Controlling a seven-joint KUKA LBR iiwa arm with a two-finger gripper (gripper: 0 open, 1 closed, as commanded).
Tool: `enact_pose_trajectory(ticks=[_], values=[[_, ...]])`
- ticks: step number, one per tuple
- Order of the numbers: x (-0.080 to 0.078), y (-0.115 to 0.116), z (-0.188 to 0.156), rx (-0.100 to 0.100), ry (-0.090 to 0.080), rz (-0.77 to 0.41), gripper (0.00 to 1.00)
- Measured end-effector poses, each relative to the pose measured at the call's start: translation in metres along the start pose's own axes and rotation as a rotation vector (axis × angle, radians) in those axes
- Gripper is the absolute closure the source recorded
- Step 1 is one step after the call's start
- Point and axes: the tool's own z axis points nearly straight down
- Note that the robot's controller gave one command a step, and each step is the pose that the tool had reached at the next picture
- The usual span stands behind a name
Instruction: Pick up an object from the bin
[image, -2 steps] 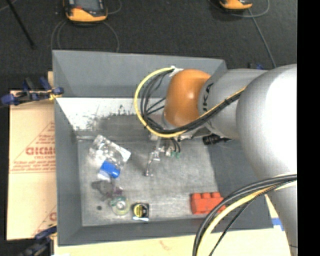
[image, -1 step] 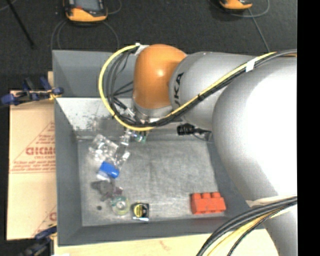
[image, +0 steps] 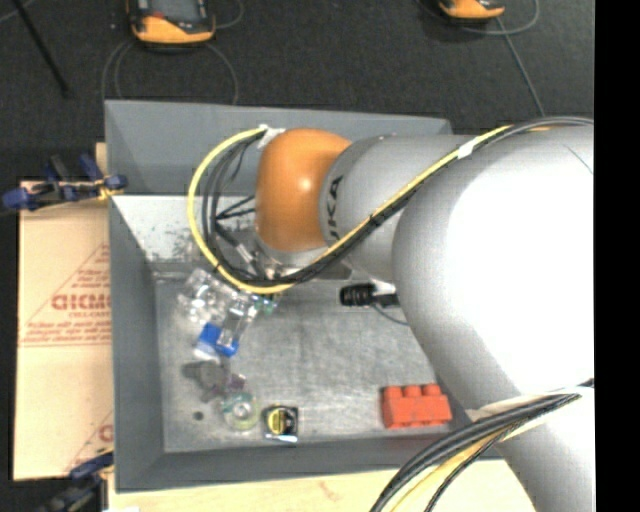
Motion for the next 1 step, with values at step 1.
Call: enact_pose_trajectory(ticks=[1], values=[[-0.0011, 0.0008, -0.0017, -0.002, -0.005, -0.003, 1.0]])
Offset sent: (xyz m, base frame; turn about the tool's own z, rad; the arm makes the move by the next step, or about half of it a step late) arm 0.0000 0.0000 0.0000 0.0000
